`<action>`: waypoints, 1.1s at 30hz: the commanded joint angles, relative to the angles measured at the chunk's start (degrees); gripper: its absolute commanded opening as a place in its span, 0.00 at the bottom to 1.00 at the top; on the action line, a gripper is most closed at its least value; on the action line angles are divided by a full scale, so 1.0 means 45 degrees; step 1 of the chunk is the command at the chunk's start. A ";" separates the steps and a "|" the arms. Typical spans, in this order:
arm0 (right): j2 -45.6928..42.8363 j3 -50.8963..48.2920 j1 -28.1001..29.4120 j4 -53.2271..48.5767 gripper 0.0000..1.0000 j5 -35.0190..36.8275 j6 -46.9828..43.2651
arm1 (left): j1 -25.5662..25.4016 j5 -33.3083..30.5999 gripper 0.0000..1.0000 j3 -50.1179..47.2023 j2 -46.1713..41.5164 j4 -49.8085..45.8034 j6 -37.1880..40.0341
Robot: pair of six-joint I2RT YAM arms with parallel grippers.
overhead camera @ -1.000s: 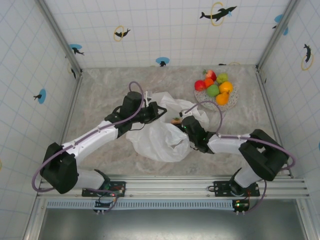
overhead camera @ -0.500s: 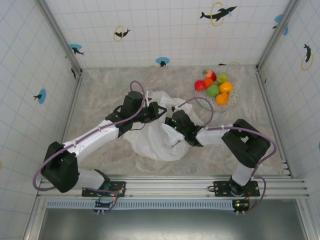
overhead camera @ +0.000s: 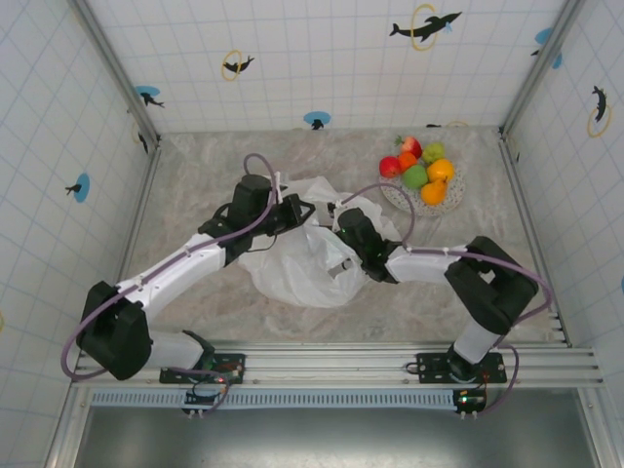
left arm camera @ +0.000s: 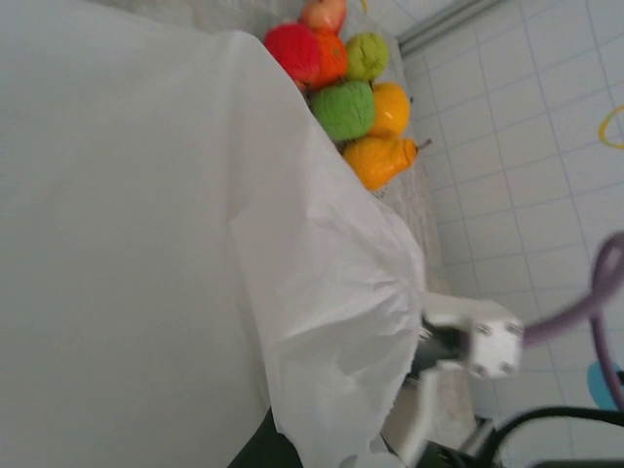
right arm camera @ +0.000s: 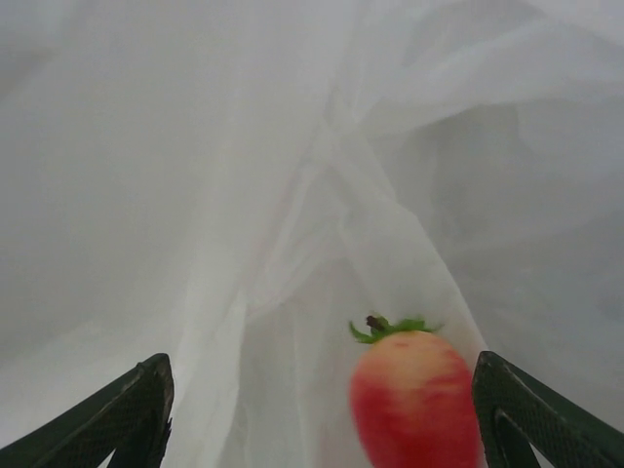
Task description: Place the fruits into the plastic bag
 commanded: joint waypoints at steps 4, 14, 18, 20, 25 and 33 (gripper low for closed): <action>-0.1555 0.0033 -0.0054 -0.3723 0.81 0.1608 -0.2331 | 0.0713 -0.1465 0.00 -0.0471 -0.0853 -0.0983 0.1281; -0.1687 0.1120 -0.0058 -0.6789 0.83 0.3018 -0.3926 | 0.0979 -0.1858 0.00 -0.0569 -0.0915 -0.1333 0.1906; -0.2084 0.1152 -0.0132 -0.6368 0.81 0.2179 -0.4366 | 0.0982 -0.1782 0.00 -0.0561 -0.0721 -0.1398 0.2160; -0.2407 0.1227 -0.0209 -0.6340 0.80 0.1828 -0.4693 | 0.1004 -0.1751 0.00 -0.0579 -0.0629 -0.1484 0.2398; -0.3333 0.1284 -0.0749 -0.6846 0.78 0.1219 -0.5116 | 0.1062 -0.1720 0.00 -0.0576 -0.0514 -0.1601 0.2896; -0.4279 0.1931 -0.1564 -0.9532 0.78 -0.0521 -0.7263 | 0.1141 -0.1944 0.00 -0.0571 -0.0318 -0.1698 0.3146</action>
